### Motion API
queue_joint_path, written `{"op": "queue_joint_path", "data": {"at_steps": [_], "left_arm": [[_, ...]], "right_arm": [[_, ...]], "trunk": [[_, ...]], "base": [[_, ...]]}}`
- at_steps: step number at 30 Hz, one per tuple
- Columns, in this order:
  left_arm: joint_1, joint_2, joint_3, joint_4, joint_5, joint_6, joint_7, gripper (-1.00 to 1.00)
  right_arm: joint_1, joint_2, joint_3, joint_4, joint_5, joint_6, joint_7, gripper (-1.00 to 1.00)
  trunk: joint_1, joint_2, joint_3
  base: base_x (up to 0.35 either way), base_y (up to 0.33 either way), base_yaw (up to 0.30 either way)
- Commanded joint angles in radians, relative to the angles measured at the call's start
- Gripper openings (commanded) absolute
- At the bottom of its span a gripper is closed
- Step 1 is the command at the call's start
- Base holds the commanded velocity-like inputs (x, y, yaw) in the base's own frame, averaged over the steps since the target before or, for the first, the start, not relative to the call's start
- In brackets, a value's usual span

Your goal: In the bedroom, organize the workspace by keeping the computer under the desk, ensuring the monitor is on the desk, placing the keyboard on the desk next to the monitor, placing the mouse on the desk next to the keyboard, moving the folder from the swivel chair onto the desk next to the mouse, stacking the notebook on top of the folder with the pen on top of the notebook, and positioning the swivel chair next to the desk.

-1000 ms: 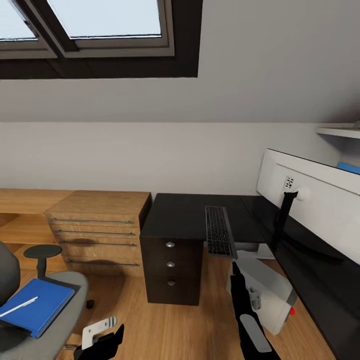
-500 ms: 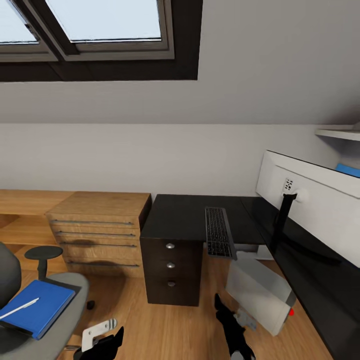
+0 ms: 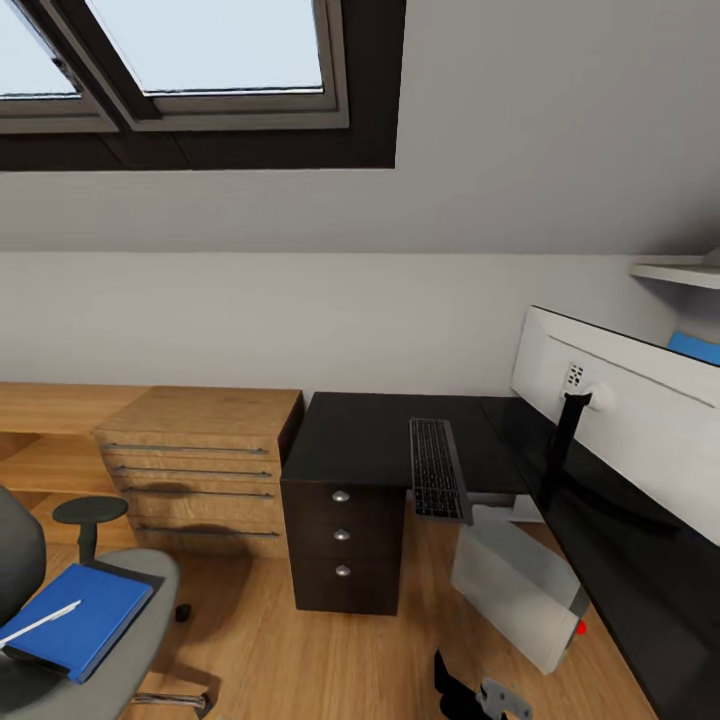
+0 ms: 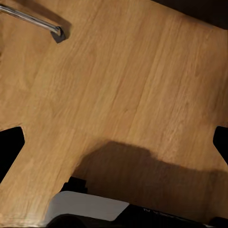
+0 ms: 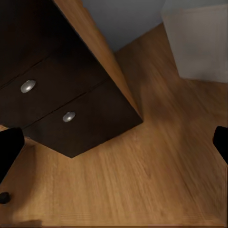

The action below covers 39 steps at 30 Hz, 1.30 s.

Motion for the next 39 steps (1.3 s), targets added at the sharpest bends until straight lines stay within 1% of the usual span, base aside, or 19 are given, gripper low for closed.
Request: {"op": "queue_joint_path", "data": {"at_steps": [1,5,6,9,10,15,21,31,39], "left_arm": [[-0.002,0.001,0.001,0.022,0.010,-0.011,0.004,1.00],[-0.012,0.003,0.000,0.089,0.010,-0.063,0.003,1.00],[-0.015,0.004,0.000,0.106,0.009,-0.078,0.002,1.00],[-0.017,0.005,0.000,0.122,0.009,-0.092,0.002,1.00],[-0.019,0.005,-0.001,0.129,0.009,-0.098,0.002,1.00],[-0.020,0.004,-0.001,0.136,0.010,-0.104,0.003,1.00],[-0.021,0.003,-0.001,0.139,0.010,-0.105,0.009,1.00],[-0.021,0.004,-0.001,0.138,0.011,-0.104,0.009,1.00],[-0.021,0.004,0.000,0.139,0.011,-0.104,0.010,1.00]], "right_arm": [[-0.001,0.000,-0.008,0.005,-0.003,-0.002,0.010,1.00],[-0.001,-0.001,-0.007,0.014,0.006,-0.004,0.012,1.00],[-0.001,-0.001,-0.007,0.017,0.014,-0.005,0.013,1.00],[-0.001,-0.001,-0.007,0.020,0.032,-0.005,0.014,1.00],[-0.001,-0.001,-0.007,0.021,0.054,-0.006,0.014,1.00],[-0.001,-0.001,-0.007,0.022,0.082,-0.004,0.012,1.00],[-0.001,0.002,-0.008,0.022,0.094,-0.005,0.010,1.00],[-0.001,0.000,-0.009,0.022,0.096,-0.007,0.009,1.00],[-0.001,0.000,-0.007,0.022,0.098,-0.008,0.009,1.00]], "trunk": [[-0.004,0.006,0.002],[-0.019,0.034,0.015],[-0.023,0.041,0.018],[-0.034,0.062,0.027],[-0.038,0.069,0.030],[-0.057,0.104,0.046],[-0.080,0.146,0.065],[-0.119,0.216,0.096],[-0.149,0.272,0.121]], "base": [[0.000,0.000,0.000],[0.000,0.000,0.000],[0.000,0.000,0.000],[0.000,0.000,0.000],[0.000,0.000,0.000],[0.000,0.000,0.000],[0.000,0.000,0.000],[-0.004,0.000,0.000],[-0.328,0.000,0.000]]}}
